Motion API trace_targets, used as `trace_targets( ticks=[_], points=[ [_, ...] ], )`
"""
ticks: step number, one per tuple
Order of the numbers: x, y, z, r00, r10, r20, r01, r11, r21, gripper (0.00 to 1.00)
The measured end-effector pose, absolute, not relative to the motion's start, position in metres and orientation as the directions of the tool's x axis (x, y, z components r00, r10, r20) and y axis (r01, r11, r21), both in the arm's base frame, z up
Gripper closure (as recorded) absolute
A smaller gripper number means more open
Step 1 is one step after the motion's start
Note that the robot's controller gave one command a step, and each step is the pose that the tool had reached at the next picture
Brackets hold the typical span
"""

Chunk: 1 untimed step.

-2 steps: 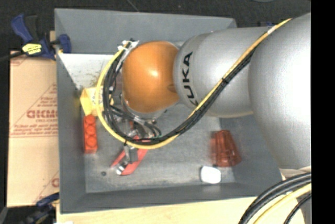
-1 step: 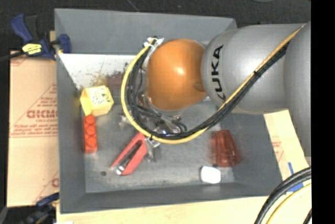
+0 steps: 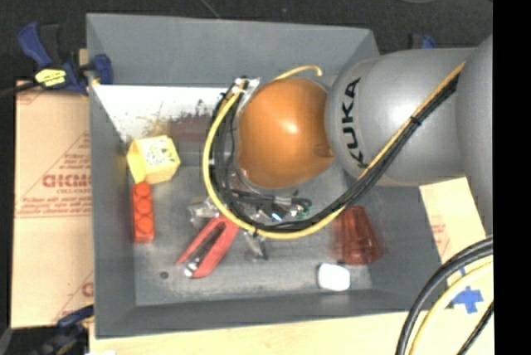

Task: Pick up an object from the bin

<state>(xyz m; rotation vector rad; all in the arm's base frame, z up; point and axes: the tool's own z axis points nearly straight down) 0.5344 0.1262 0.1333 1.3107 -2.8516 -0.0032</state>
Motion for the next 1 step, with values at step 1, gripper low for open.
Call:
trace_targets(
  ticks=[1],
  points=[
    [0.5625, 0.1200, 0.0707, -0.685, -0.728, -0.009, -0.728, 0.685, -0.002, 0.00]
  ],
)
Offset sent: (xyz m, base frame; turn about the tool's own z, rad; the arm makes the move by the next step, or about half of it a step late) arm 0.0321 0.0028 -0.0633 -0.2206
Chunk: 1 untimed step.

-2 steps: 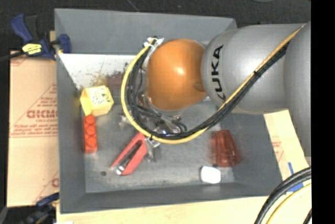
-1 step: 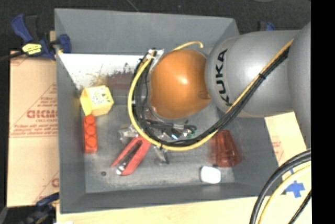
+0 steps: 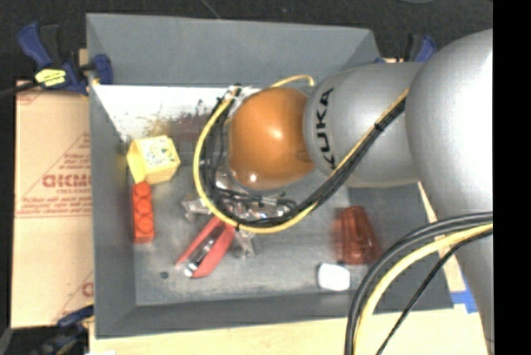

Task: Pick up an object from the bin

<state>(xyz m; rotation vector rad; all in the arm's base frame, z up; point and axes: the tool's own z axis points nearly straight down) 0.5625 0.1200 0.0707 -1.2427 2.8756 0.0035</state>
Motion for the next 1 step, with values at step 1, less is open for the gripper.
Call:
trace_targets(
  ticks=[1],
  points=[
    [0.5687, 0.1289, 0.0718, -0.474, -0.880, -0.011, -0.880, 0.474, -0.007, 1.00]
  ],
)
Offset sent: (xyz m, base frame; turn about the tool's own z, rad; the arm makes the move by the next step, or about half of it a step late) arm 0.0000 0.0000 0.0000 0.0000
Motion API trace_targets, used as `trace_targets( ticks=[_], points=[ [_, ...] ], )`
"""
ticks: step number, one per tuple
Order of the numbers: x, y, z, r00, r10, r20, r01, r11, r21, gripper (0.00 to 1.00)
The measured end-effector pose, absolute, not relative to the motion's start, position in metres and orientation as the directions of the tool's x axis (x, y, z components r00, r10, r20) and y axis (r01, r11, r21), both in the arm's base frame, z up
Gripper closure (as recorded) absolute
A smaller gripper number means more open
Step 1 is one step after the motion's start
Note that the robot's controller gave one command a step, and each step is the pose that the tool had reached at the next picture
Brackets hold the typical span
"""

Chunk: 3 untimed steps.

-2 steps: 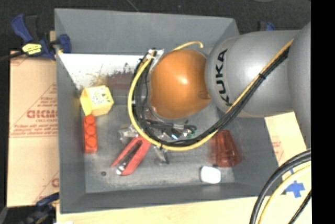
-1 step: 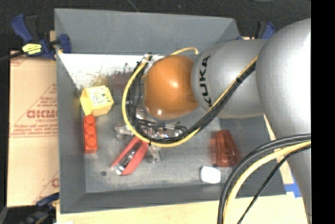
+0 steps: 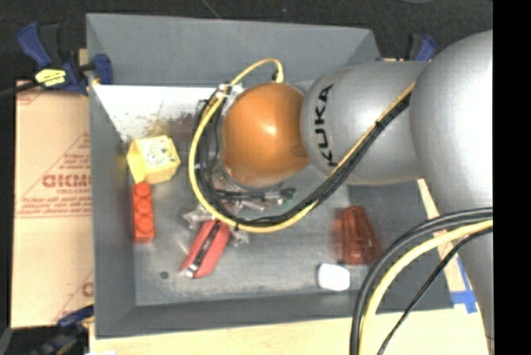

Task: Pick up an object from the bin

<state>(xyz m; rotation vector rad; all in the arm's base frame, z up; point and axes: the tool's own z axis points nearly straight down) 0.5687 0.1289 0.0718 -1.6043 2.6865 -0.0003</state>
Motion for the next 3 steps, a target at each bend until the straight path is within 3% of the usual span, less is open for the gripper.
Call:
trace_targets(
  ticks=[1, 2, 3],
  points=[
    [0.569, 0.129, 0.072, -0.475, -0.880, -0.011, -0.880, 0.475, -0.006, 1.00],
    [0.565, 0.128, 0.106, -0.476, -0.880, -0.003, -0.880, 0.476, 0.003, 1.00],
    [0.567, 0.128, 0.133, -0.480, -0.877, -0.009, -0.877, 0.480, -0.002, 1.00]
  ],
)
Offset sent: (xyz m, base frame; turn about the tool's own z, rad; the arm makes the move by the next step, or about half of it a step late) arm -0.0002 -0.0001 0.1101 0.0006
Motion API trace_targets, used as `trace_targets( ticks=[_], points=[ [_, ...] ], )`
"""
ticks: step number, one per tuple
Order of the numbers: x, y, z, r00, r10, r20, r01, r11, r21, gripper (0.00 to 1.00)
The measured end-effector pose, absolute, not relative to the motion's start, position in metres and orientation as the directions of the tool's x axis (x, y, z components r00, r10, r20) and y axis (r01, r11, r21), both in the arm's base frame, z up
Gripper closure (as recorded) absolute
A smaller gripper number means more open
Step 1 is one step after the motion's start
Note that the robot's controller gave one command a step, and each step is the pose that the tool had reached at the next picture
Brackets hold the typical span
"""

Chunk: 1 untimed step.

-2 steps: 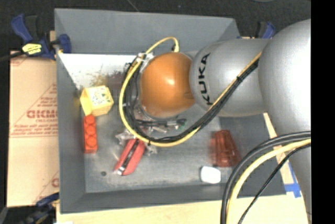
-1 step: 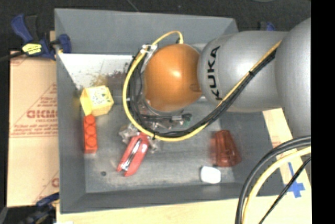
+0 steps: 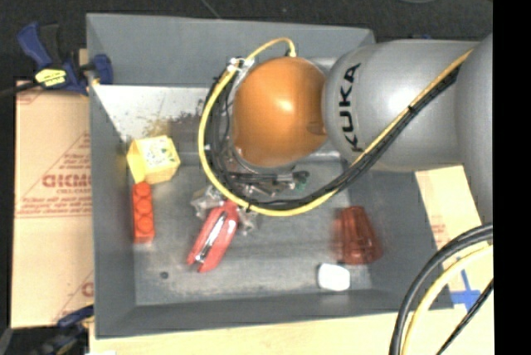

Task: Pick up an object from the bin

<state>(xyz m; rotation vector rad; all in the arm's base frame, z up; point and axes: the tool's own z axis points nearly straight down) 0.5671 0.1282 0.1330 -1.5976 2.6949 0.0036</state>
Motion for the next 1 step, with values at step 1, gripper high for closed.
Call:
trace_targets(
  ticks=[1],
  points=[
    [0.5664, 0.1278, 0.1559, -0.482, -0.876, -0.007, -0.876, 0.482, 0.000, 1.00]
  ],
)
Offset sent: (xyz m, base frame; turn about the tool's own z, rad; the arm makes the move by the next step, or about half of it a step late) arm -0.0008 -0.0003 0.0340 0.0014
